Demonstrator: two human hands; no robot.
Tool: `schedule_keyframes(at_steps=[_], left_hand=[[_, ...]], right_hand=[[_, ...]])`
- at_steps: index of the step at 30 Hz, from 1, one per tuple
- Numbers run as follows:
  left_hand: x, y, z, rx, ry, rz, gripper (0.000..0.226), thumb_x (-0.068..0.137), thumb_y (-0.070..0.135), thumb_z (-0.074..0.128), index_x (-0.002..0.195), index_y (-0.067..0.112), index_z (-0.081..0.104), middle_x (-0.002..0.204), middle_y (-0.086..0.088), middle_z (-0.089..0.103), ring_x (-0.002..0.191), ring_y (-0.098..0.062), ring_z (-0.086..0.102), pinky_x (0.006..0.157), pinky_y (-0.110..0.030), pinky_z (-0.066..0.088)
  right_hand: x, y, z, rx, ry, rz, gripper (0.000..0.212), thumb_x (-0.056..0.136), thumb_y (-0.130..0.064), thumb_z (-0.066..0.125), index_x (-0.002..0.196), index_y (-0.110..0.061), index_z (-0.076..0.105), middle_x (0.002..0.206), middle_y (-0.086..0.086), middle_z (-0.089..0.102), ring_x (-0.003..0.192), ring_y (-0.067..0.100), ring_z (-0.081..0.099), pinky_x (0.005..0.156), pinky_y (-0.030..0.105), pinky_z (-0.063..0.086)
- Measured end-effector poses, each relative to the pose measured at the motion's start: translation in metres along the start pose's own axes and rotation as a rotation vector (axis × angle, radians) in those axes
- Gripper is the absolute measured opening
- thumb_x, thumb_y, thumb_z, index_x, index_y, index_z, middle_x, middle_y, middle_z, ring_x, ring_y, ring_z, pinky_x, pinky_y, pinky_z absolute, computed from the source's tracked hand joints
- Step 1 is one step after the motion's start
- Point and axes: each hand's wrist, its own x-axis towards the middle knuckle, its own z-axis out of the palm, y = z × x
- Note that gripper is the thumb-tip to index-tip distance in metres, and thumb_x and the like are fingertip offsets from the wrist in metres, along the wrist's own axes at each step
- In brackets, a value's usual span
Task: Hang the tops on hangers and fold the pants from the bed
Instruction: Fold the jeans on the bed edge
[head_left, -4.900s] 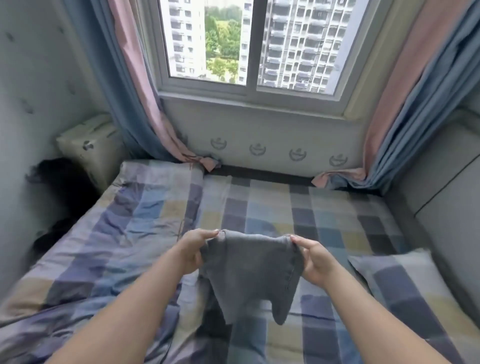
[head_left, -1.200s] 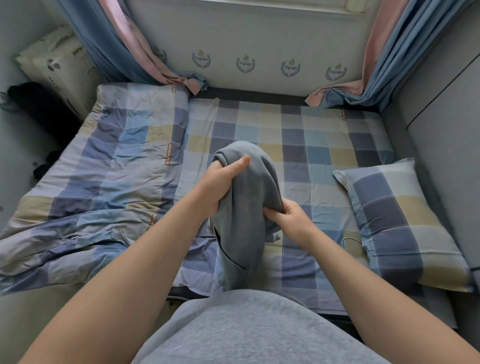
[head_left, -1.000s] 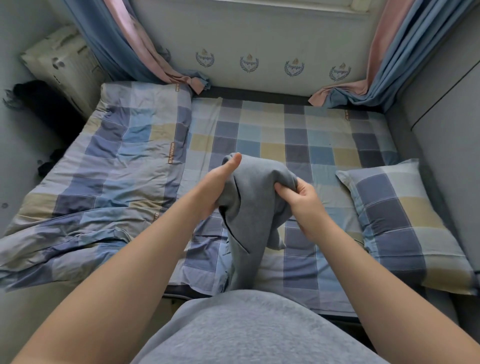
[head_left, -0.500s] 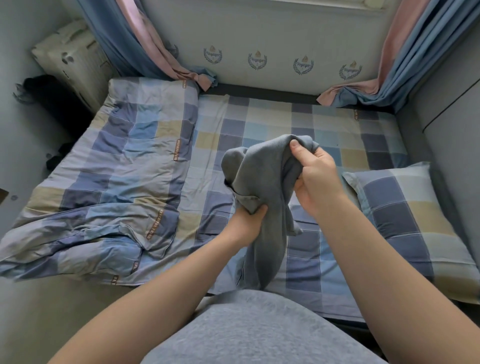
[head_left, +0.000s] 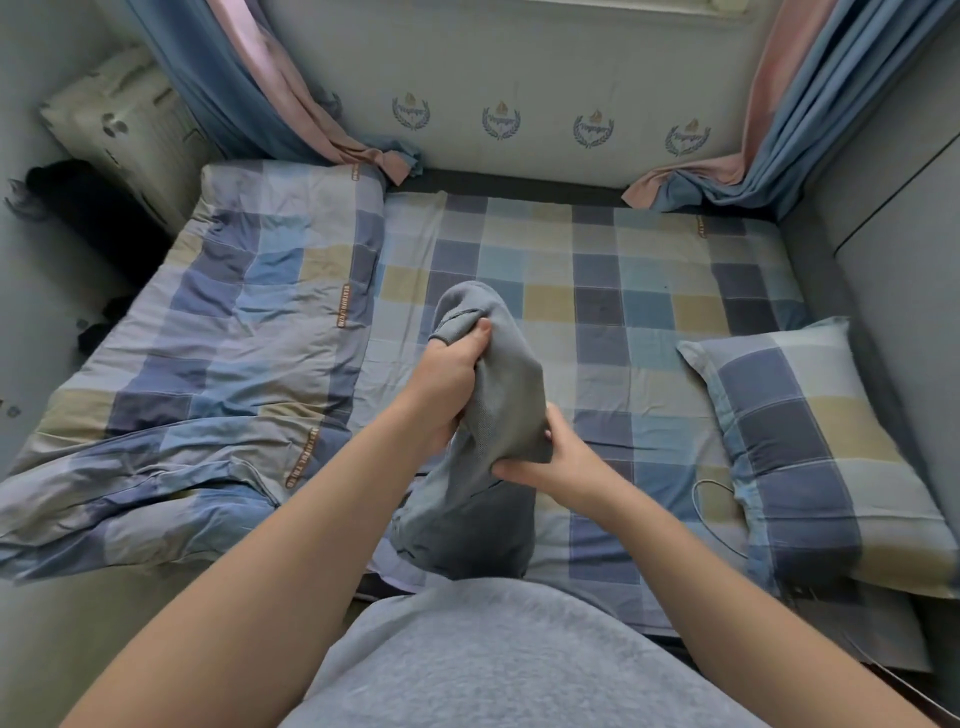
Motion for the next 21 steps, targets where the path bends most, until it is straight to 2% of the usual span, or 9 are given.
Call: schedule_keyframes(at_steps=[3, 6, 7, 9, 11, 13, 15, 18, 21], left_hand=[[-0.003, 0.011, 0.001, -0.024, -0.012, 0.004, 0.029, 0.102, 0.033, 0.056, 0.125, 0.018, 0.067, 0.117, -0.01, 0.073, 0.11, -0.025, 0.069, 0.095, -0.04, 0.055], [0.001, 0.014, -0.004, -0.035, -0.018, 0.006, 0.033, 0.103, 0.033, 0.055, 0.126, 0.013, 0.065, 0.114, -0.011, 0.074, 0.107, -0.025, 0.07, 0.087, -0.036, 0.058], [0.003, 0.014, -0.008, -0.047, -0.024, 0.003, 0.035, 0.102, 0.037, 0.054, 0.126, 0.012, 0.064, 0.113, -0.011, 0.074, 0.106, -0.024, 0.071, 0.085, -0.035, 0.058], [0.007, 0.012, -0.015, -0.063, -0.072, -0.005, 0.047, 0.094, 0.051, 0.058, 0.124, 0.014, 0.062, 0.114, -0.008, 0.075, 0.105, -0.023, 0.072, 0.083, -0.034, 0.059], [0.01, 0.006, -0.024, -0.002, -0.111, -0.019, 0.075, 0.078, 0.066, 0.066, 0.131, 0.014, 0.058, 0.124, -0.01, 0.07, 0.113, -0.027, 0.068, 0.094, -0.04, 0.057], [0.014, -0.006, -0.034, 0.152, -0.151, -0.019, 0.092, 0.07, 0.072, 0.074, 0.138, 0.013, 0.055, 0.129, -0.009, 0.067, 0.117, -0.026, 0.065, 0.101, -0.043, 0.052], [0.015, -0.025, -0.042, 0.295, -0.224, -0.037, 0.091, 0.062, 0.068, 0.077, 0.135, 0.016, 0.058, 0.124, -0.003, 0.071, 0.114, -0.02, 0.068, 0.099, -0.039, 0.054], [0.015, -0.056, -0.05, 0.388, -0.325, -0.063, 0.074, 0.062, 0.058, 0.085, 0.125, 0.028, 0.062, 0.114, 0.013, 0.074, 0.106, -0.005, 0.069, 0.082, -0.02, 0.057], [0.015, -0.071, -0.05, 0.541, -0.36, -0.067, 0.097, 0.044, 0.072, 0.088, 0.127, 0.032, 0.058, 0.117, 0.018, 0.069, 0.109, -0.002, 0.065, 0.087, -0.021, 0.054]], right_hand=[[0.012, 0.012, -0.001, -0.012, 0.1, 0.022, 0.049, 0.082, -0.034, 0.08, 0.122, -0.045, 0.052, 0.118, -0.018, 0.064, 0.111, 0.002, 0.06, 0.086, 0.025, 0.05], [0.025, 0.009, -0.01, -0.034, 0.095, -0.04, 0.022, 0.098, -0.019, 0.064, 0.11, -0.037, 0.066, 0.103, -0.018, 0.073, 0.099, 0.0, 0.067, 0.082, 0.021, 0.053], [0.027, 0.006, -0.013, -0.05, 0.097, -0.061, 0.022, 0.1, -0.017, 0.061, 0.106, -0.036, 0.068, 0.1, -0.018, 0.074, 0.098, 0.001, 0.068, 0.08, 0.019, 0.053], [0.03, 0.002, -0.017, -0.061, 0.138, -0.093, 0.022, 0.1, -0.015, 0.059, 0.102, -0.033, 0.072, 0.099, -0.014, 0.075, 0.1, 0.009, 0.069, 0.084, 0.026, 0.055], [0.031, -0.002, -0.022, -0.041, 0.19, -0.127, 0.02, 0.1, -0.015, 0.058, 0.097, -0.028, 0.073, 0.092, -0.01, 0.076, 0.091, 0.011, 0.069, 0.082, 0.034, 0.054], [0.032, -0.012, -0.027, 0.02, 0.229, -0.177, 0.021, 0.102, -0.014, 0.056, 0.092, -0.021, 0.073, 0.079, -0.009, 0.072, 0.075, 0.009, 0.064, 0.07, 0.032, 0.052], [0.03, -0.028, -0.03, 0.114, 0.255, -0.231, 0.024, 0.103, -0.011, 0.054, 0.089, -0.018, 0.073, 0.073, -0.008, 0.071, 0.069, 0.007, 0.063, 0.064, 0.026, 0.052], [0.025, -0.049, -0.029, 0.222, 0.254, -0.282, 0.025, 0.102, -0.009, 0.055, 0.091, -0.02, 0.074, 0.08, -0.007, 0.075, 0.075, 0.007, 0.068, 0.067, 0.023, 0.057], [0.018, -0.063, -0.03, 0.356, 0.246, -0.285, 0.02, 0.101, -0.01, 0.056, 0.094, -0.015, 0.075, 0.084, -0.002, 0.076, 0.079, 0.011, 0.07, 0.07, 0.024, 0.058]])
